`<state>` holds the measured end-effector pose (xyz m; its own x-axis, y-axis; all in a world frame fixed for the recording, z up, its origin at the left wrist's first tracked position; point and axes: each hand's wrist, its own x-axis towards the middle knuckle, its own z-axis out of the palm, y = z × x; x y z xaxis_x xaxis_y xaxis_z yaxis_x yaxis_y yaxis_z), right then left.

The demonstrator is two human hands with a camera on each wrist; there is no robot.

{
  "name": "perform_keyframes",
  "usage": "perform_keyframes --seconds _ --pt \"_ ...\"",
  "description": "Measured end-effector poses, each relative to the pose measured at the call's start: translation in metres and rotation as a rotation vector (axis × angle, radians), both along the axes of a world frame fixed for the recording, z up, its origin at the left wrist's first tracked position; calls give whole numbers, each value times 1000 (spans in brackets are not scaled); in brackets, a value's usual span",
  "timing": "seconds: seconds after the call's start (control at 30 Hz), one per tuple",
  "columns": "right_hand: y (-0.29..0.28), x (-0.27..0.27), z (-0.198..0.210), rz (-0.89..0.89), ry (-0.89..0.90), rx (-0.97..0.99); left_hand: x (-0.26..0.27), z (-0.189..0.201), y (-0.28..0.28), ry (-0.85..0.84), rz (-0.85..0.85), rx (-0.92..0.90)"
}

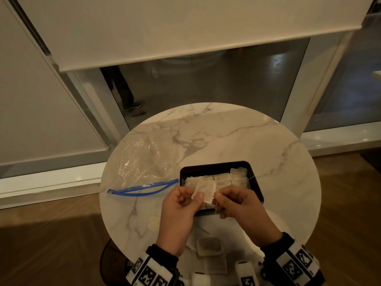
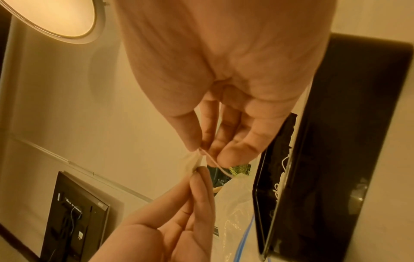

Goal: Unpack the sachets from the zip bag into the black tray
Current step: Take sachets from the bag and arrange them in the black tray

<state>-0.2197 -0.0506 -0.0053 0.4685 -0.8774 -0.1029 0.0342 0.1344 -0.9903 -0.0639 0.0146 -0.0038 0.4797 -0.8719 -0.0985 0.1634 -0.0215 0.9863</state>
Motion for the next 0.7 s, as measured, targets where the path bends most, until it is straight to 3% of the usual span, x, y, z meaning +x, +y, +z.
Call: perform_keyframes --seconds 0.27,0.43,0.7 --pt "1 -1 8 -54 11 -26 -2 -1 0 -63 -39 19" --pt "-4 -6 9 -19 59 -52 -4 10 2 87 -136 43" --pt "-6 -12 20 50 76 -121 -8 11 2 -17 -143 51"
